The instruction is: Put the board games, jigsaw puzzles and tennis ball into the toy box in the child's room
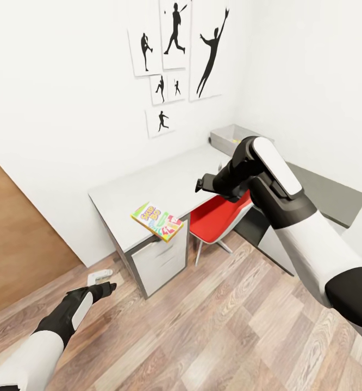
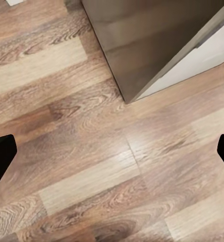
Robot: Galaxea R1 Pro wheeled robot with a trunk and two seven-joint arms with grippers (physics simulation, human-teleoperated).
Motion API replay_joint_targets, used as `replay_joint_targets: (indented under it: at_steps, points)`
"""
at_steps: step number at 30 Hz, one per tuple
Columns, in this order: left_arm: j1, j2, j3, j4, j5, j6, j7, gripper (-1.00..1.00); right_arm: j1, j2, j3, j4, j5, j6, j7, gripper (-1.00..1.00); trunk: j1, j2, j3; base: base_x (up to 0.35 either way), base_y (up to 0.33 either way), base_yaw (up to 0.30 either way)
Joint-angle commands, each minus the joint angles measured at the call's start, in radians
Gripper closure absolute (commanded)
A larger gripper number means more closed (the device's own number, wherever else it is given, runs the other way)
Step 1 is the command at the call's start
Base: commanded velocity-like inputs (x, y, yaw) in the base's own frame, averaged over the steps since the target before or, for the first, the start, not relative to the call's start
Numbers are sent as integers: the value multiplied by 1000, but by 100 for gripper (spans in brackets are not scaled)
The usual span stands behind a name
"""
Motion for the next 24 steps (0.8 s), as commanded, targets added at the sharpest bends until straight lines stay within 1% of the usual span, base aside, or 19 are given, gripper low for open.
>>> replay_joint_targets:
  at_steps: [1, 8, 17, 24]
  points:
    - [0, 0, 0, -2, 10, 6, 5, -100, 0, -1, 2, 0, -9, 11, -9, -100, 1, -2, 0, 0, 0, 0]
    - [0, 0, 0, -1, 10, 6, 5, -100, 32, -1, 2, 0, -8, 12, -9, -100, 1, -2, 11, 0, 0, 0]
    - [0, 0, 0, -1, 10, 6, 5, -100, 45, -3, 2, 3, -7, 12, -9, -100, 1, -2, 26, 0, 0, 0]
    - [0, 0, 0, 0, 10, 6, 5, -100, 72, -1, 2, -3, -7, 12, -9, -100, 1, -2, 38, 0, 0, 0]
